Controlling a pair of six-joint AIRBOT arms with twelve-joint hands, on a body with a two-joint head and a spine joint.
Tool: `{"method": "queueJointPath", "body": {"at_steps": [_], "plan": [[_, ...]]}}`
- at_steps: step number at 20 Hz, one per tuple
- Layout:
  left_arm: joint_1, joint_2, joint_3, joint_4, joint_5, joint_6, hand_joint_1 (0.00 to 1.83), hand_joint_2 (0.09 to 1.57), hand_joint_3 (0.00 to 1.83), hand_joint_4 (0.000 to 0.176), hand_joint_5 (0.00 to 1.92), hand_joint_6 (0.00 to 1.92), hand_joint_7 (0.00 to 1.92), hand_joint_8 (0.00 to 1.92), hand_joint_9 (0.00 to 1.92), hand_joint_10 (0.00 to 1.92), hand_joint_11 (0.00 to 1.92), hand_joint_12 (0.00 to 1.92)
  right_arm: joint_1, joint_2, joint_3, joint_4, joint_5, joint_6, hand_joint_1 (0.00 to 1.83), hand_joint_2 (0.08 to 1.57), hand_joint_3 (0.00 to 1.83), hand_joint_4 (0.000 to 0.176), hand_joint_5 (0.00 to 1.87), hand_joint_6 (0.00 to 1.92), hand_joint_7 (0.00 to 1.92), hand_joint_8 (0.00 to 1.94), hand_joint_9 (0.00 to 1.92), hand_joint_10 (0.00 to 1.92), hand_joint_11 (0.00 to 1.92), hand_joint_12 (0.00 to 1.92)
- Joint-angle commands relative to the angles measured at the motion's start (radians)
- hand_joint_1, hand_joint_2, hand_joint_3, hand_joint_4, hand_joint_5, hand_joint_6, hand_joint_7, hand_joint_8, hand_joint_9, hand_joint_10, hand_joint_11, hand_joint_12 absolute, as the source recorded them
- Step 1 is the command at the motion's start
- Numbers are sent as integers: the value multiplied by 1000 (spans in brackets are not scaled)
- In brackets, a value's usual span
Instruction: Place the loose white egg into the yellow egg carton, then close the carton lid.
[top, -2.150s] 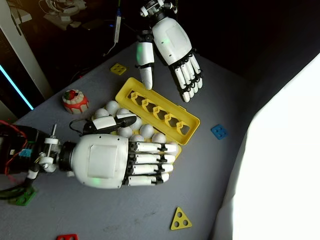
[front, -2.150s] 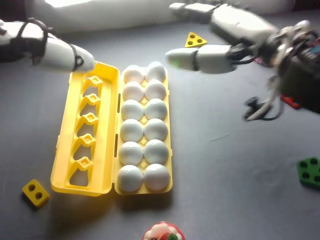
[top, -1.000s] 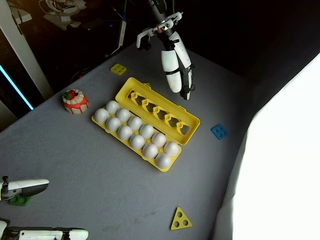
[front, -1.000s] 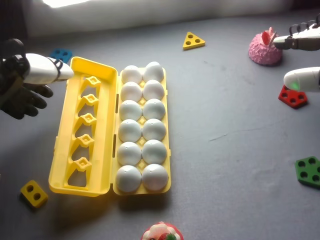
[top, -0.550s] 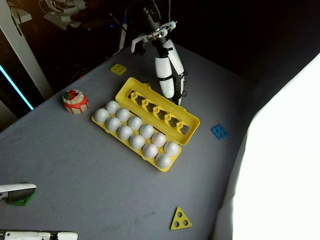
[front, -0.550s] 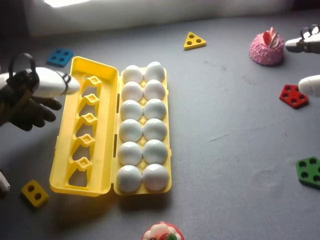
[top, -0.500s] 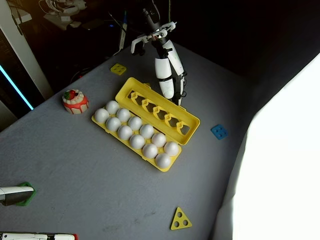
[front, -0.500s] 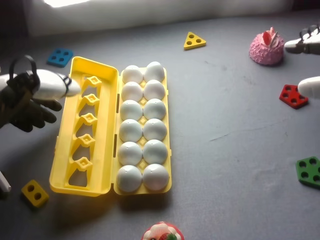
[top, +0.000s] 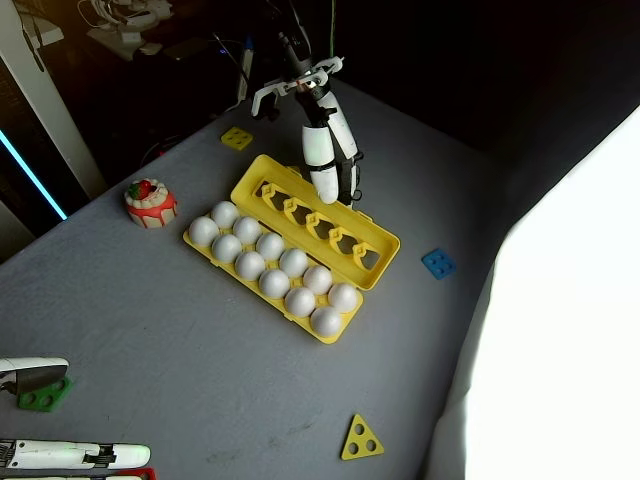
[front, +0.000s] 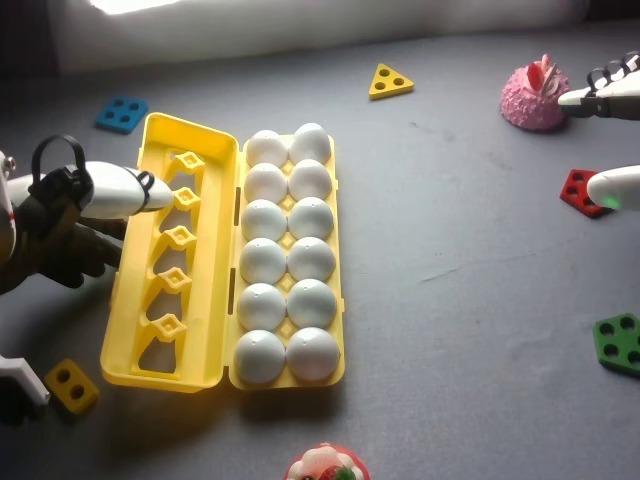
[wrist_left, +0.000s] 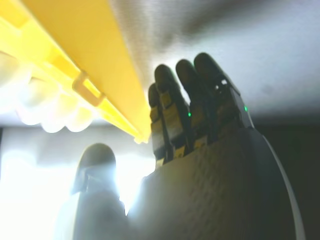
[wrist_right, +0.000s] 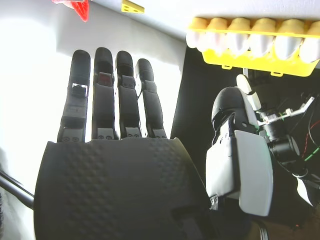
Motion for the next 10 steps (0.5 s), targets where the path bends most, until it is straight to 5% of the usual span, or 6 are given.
{"method": "queueJointPath", "body": {"at_steps": [1, 10], "plan": [[-2, -3, -3, 39, 5, -13, 75, 1301, 0, 0, 440, 1, 536, 18, 194, 730, 0, 1089, 3, 10, 0, 22, 123, 3, 64, 1162, 2, 0, 317, 1, 352, 3, 333, 2, 0, 832], [-56, -11, -6, 57, 25, 25, 89, 1295, 0, 0, 444, 6, 538, 23, 177, 774, 0, 1090, 3, 10, 0, 22, 129, 3, 49, 1161, 1, 0, 315, 0, 356, 0, 338, 0, 0, 836]]}}
